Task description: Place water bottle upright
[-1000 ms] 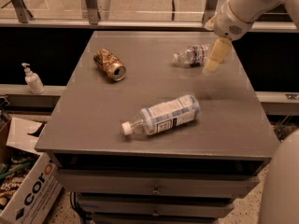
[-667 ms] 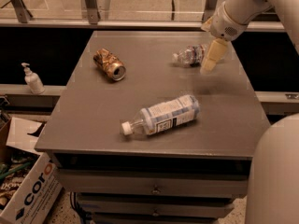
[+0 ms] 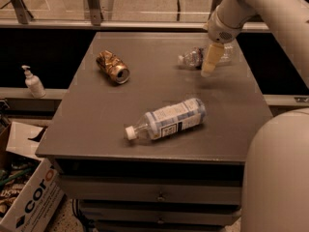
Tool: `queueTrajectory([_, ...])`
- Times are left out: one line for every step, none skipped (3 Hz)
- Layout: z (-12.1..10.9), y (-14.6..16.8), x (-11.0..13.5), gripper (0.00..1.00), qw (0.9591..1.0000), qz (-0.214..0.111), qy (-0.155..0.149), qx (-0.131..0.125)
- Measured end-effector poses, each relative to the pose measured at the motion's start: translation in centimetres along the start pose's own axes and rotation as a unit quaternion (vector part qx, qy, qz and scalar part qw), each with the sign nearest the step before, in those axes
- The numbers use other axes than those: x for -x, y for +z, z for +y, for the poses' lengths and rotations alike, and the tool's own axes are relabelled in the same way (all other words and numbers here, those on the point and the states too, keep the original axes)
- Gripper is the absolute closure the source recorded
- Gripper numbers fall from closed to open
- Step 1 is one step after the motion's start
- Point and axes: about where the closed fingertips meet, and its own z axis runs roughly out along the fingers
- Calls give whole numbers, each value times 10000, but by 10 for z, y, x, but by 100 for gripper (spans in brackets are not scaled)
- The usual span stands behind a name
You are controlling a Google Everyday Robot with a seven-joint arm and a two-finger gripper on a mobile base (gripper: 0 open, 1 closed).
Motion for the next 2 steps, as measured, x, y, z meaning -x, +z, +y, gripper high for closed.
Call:
queueTrajectory([-5, 11, -7, 0, 9990, 401, -115, -131])
queueTrajectory([-10, 29, -19, 0, 9969, 764, -189, -87])
